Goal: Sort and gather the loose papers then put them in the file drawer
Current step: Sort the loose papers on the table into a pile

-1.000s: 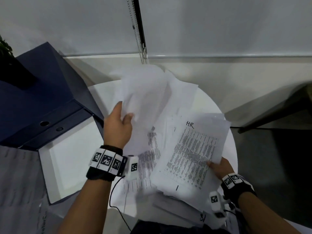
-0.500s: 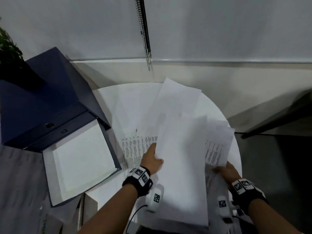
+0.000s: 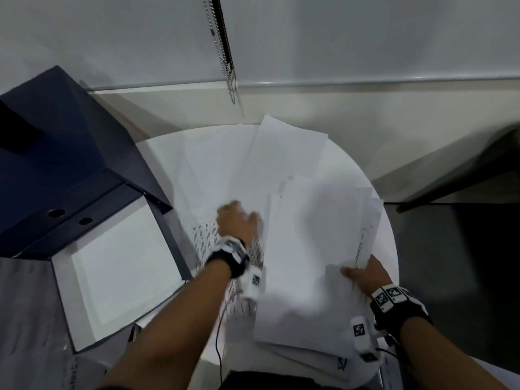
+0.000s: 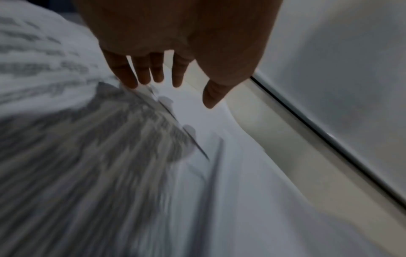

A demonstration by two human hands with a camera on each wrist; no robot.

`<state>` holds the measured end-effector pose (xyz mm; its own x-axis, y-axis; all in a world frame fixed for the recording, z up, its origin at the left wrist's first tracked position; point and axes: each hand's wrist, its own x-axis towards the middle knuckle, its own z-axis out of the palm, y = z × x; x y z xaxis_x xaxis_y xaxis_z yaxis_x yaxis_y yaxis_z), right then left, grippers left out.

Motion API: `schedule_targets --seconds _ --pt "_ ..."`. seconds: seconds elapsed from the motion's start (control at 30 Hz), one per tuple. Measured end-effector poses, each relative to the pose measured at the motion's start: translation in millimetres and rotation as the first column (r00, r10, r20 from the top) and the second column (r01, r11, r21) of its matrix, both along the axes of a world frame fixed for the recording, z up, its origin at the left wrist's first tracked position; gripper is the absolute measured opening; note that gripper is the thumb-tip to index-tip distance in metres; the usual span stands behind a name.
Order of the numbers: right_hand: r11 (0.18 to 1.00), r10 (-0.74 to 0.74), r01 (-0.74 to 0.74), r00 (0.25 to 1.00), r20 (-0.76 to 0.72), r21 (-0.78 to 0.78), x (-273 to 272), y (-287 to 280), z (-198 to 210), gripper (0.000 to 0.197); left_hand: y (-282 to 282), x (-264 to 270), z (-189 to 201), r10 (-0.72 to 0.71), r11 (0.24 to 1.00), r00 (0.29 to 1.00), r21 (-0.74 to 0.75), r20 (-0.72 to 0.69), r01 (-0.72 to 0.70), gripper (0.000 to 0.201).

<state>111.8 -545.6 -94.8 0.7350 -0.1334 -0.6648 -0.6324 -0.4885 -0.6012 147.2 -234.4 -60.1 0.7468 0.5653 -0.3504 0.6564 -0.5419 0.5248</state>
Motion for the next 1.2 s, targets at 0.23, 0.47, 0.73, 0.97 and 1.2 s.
schedule_targets --seconds 0.23,0.47,0.73,0.97,1.2 --pt "0.998 -0.009 0.010 1.000 -0.011 0.056 -3.0 -9.4 -13.9 0.049 50.9 82.0 -10.2 0.193 0.972 0.936 0.188 -0.293 -0.142 0.112" --pt "0.999 0.006 -0.005 1.000 -0.015 0.046 -2.7 -11.0 -15.9 0.039 42.1 97.1 -11.7 0.196 0.979 0.935 0.107 -0.295 -0.172 0.101" --pt "0.999 0.022 -0.022 1.000 -0.002 0.034 -4.5 -12.6 -17.7 0.036 54.8 98.0 -24.0 0.355 0.934 0.901 0.126 -0.249 -0.333 0.143" --pt "0.998 0.018 -0.019 1.000 0.018 0.053 -4.5 -9.8 -10.5 0.037 50.7 105.9 -10.6 0.355 0.933 0.922 0.123 -0.156 -0.339 0.095" --pt "1.000 0.024 -0.024 1.000 0.006 0.018 -5.1 -7.3 -6.7 0.039 55.0 97.7 -3.4 0.192 0.970 0.981 -0.157 0.025 -0.186 0.054"
